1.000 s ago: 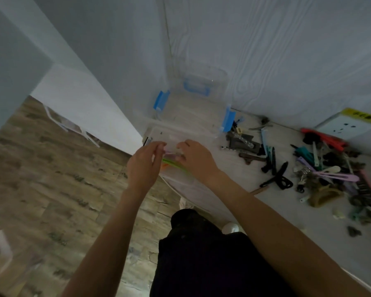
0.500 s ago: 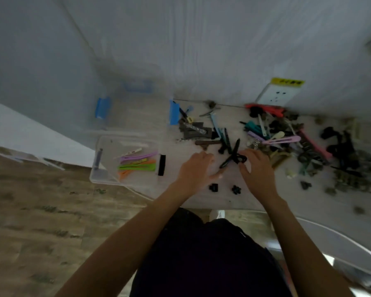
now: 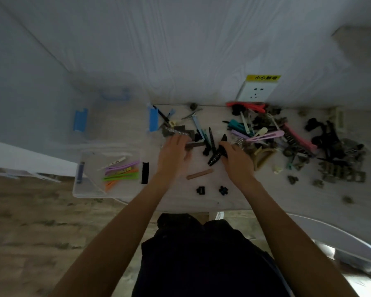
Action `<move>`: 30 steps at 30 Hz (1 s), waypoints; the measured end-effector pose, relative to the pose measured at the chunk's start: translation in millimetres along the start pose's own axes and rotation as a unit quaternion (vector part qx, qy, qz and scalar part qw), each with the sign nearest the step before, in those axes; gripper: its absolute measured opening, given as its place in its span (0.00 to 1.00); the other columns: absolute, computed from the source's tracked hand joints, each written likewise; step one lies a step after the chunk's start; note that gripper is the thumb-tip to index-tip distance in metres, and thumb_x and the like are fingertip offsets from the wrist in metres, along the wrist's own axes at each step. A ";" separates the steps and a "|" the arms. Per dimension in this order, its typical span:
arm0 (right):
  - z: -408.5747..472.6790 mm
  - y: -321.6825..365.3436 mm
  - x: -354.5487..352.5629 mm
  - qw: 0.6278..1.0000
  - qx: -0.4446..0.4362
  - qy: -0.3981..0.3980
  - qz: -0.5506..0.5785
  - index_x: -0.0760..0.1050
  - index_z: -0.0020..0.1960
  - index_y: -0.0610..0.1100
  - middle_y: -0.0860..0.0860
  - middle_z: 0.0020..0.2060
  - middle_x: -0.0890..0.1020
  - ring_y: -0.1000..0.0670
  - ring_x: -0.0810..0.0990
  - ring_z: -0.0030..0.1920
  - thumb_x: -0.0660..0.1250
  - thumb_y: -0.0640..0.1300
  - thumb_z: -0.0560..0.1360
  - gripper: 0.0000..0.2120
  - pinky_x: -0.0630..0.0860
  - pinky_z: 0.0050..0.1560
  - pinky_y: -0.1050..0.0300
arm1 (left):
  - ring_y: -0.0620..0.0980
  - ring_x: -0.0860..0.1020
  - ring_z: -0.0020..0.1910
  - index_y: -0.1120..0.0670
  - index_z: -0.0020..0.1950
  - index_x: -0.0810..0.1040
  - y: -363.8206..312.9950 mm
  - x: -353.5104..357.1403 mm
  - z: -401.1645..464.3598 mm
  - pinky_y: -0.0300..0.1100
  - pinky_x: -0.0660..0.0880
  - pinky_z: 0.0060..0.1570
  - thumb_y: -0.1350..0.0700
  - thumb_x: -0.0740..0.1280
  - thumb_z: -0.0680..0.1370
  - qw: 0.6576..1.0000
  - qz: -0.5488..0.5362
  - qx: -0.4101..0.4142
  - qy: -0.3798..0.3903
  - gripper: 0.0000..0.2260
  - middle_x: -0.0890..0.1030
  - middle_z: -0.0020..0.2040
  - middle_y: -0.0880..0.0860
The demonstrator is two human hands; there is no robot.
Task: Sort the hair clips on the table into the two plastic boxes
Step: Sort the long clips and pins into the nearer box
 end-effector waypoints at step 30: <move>-8.8 5.3 -27.6 0.976 0.021 -0.095 0.197 0.73 0.56 0.42 0.44 0.55 0.76 0.45 0.77 0.51 0.67 0.36 0.72 0.14 0.75 0.50 0.56 | 0.44 0.75 0.46 0.55 0.52 0.67 -26.1 -14.3 64.7 0.33 0.74 0.47 0.57 0.71 0.73 0.927 -0.363 -0.083 0.040 0.15 0.74 0.44 0.43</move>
Point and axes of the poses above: each hand's wrist, its own z-axis towards the middle knuckle, its own x-axis out of the palm, y = z × x, the point moved 7 cm from there along z, towards the middle knuckle
